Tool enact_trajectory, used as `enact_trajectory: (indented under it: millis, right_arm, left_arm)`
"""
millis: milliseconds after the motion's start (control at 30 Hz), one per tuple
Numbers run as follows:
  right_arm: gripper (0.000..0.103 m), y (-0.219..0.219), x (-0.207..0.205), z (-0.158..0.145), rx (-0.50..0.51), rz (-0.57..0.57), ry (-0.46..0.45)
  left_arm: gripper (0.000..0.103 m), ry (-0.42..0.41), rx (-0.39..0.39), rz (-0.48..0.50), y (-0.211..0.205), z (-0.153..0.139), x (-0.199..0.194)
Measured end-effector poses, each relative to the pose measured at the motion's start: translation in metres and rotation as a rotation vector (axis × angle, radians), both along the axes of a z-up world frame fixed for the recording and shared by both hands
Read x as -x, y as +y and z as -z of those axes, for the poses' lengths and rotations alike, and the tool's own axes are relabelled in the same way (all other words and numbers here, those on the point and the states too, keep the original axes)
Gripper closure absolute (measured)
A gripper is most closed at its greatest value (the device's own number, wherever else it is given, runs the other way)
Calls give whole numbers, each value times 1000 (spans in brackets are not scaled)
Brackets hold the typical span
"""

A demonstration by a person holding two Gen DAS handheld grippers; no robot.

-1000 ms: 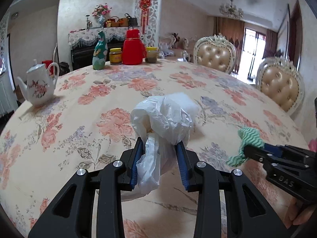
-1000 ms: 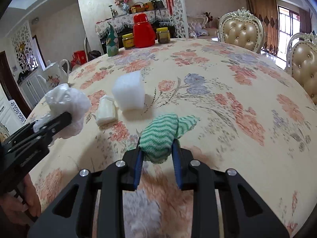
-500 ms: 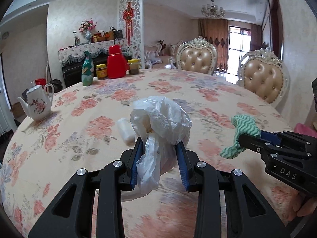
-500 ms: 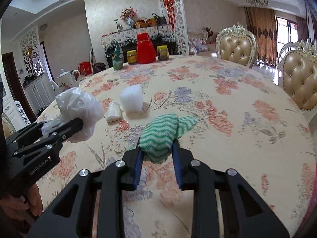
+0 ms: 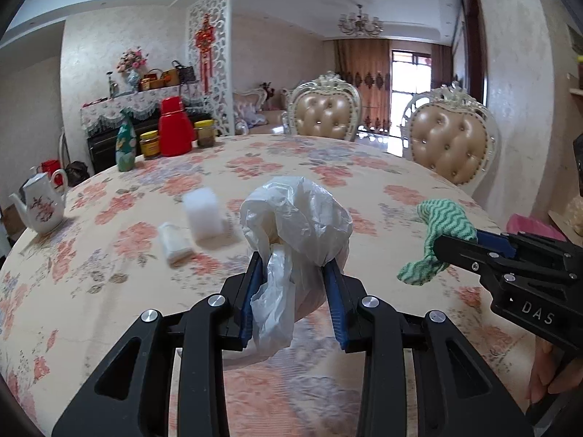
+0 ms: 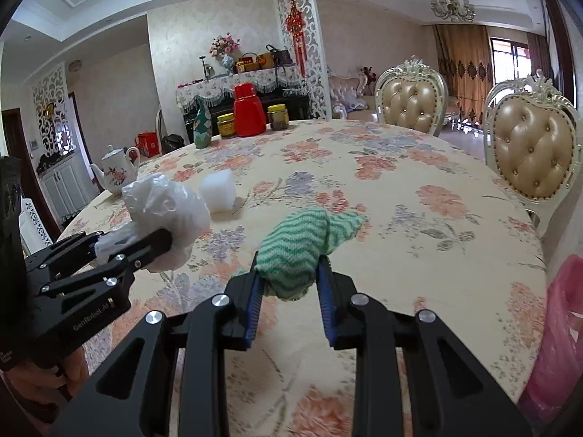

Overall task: Collect trash
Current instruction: 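Lift the tissue and striped cloth and carry them to the pink bin, then open both tools over the pink bin to drop the tissue and cloth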

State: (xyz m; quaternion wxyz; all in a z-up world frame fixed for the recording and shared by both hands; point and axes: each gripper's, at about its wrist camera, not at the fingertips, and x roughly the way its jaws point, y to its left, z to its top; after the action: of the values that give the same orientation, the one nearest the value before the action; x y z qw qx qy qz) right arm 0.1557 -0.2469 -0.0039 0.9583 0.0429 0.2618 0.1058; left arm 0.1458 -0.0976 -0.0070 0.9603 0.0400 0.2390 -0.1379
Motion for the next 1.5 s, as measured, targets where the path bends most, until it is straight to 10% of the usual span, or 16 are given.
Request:
enact_trajectory:
  millis: [800, 1500]
  right_arm:
    - [76, -112, 54, 10, -29, 169, -32]
    - [74, -297, 130, 34, -42, 595, 1]
  left_arm:
    - [70, -19, 10, 248, -115, 3, 15]
    - [70, 30, 50, 647, -297, 4, 29]
